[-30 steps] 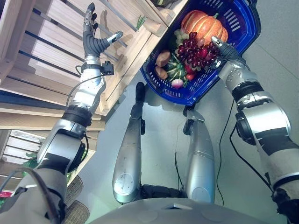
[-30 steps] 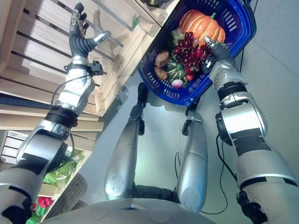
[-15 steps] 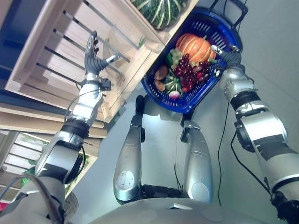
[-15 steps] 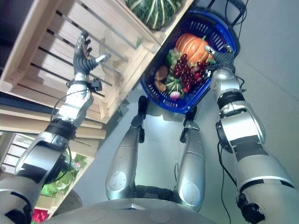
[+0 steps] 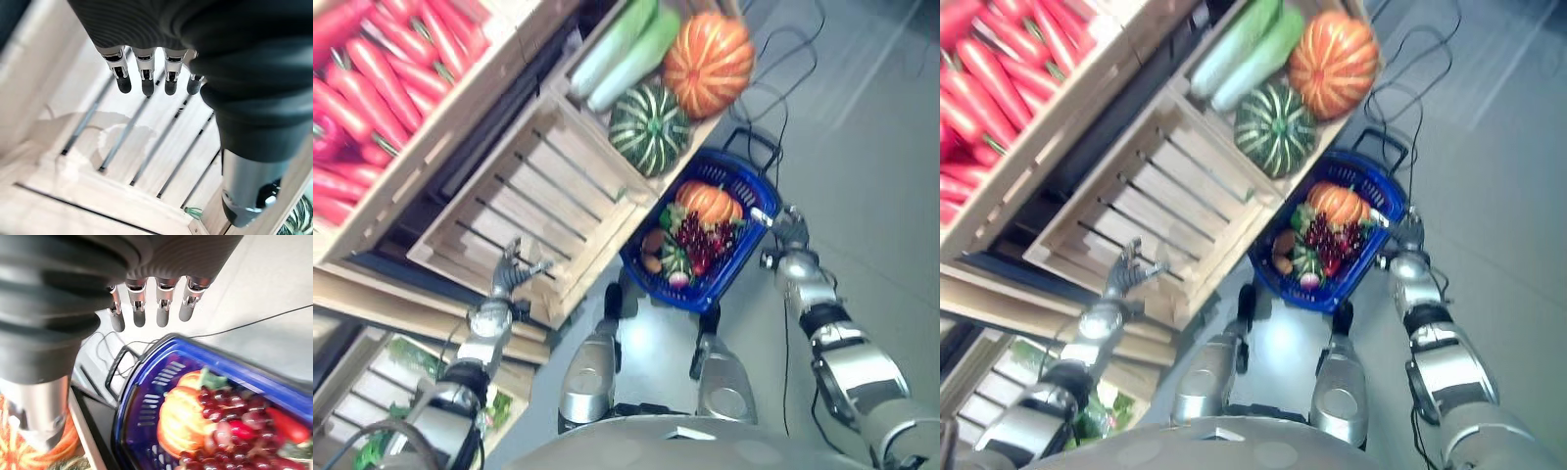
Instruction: Pick up fruits and vegetables into the basket
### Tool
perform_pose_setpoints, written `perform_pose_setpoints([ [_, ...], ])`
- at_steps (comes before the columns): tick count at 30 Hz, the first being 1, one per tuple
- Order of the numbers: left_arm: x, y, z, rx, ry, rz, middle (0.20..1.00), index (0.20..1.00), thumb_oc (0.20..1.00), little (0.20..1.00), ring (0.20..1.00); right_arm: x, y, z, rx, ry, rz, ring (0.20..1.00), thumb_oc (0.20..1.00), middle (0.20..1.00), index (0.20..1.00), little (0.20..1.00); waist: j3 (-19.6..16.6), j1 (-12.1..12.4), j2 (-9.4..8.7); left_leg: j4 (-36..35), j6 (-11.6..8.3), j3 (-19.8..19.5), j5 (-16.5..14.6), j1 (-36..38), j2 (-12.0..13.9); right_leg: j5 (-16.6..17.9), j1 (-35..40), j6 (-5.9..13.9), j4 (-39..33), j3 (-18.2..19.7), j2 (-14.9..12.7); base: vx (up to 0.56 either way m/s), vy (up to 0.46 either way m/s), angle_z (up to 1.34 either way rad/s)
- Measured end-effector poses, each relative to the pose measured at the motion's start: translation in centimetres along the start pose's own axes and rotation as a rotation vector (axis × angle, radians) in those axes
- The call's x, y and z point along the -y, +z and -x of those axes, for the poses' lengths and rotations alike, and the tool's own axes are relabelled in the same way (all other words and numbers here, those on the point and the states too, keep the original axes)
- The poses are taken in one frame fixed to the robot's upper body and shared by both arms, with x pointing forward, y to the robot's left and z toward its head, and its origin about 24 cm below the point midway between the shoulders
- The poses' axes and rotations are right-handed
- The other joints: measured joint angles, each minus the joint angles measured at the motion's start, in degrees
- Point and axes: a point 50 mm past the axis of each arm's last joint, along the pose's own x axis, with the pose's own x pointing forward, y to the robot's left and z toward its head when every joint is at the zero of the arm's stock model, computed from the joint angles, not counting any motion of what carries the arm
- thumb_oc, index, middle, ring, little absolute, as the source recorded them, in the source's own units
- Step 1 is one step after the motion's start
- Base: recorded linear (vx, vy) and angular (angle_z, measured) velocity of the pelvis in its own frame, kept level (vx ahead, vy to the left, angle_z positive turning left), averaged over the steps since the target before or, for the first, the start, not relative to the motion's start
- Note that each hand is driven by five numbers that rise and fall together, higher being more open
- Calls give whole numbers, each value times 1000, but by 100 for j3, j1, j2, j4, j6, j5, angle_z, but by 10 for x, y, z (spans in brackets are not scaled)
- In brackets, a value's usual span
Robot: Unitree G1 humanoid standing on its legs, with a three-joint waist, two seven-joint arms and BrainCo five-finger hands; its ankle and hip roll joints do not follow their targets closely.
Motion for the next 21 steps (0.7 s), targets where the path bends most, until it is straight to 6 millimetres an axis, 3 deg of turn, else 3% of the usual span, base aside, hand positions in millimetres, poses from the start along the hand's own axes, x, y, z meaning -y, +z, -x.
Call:
perform_pose_setpoints([
  [2,-1,-30,15,-100,-38,-55,1000,1000,1000,1000,1000,2,-45,15,-123,10,37,1000,1000,1000,1000,1000,-461,-47,-117,-1,-32,31,-84,174,26,0,253,-1,-198,-15,41,176,10,-1],
  [5,3,-54,28,-195,-88,-70,1000,1000,1000,1000,1000,6,-85,33,-248,9,88,1000,1000,1000,1000,1000,-787,-107,-222,-2,-62,105,-166,364,82,-46,417,-22,-200,27,94,106,18,-9],
  [9,10,-76,42,-286,-161,-57,1000,1000,1000,1000,1000,13,-128,57,-408,44,179,1000,1000,1000,1000,1000,-1081,-249,-376,-26,-61,206,-203,442,133,-50,457,-34,-227,90,127,52,13,-9],
  [10,10,-76,42,-286,-161,-57,1000,1000,1000,1000,1000,13,-128,57,-408,44,179,1000,1000,1000,1000,1000,-1081,-249,-376,-26,-61,206,-203,442,133,-50,457,-34,-227,90,127,46,9,-9],
  [11,15,-86,48,-331,-185,-50,1000,1000,1000,1000,1000,20,-152,73,-508,69,218,1000,1000,1000,1000,1000,-1242,-248,-429,-32,-44,236,-217,462,137,-61,457,-59,-227,109,122,43,10,-6],
  [13,15,-97,56,-376,-202,-65,1000,1000,1000,1000,1000,24,-172,90,-595,101,275,1000,1000,1000,1000,1000,-1357,-297,-456,-33,-45,255,-215,475,141,-64,446,-56,-227,114,117,24,5,-4],
  [17,16,-108,67,-431,-234,-76,1000,1000,1000,1000,1000,29,-196,113,-716,178,343,1000,1000,1000,1000,1000,-1444,-375,-429,-33,-71,307,-231,499,169,-57,436,-63,-227,146,111,25,11,-7],
  [21,17,-111,70,-447,-274,-65,1000,1000,1000,1000,1000,30,-205,125,-759,239,362,1000,1000,1000,1000,1000,-1466,-407,-401,-33,-70,419,-234,563,213,-48,434,-74,-228,254,145,31,13,-13],
])
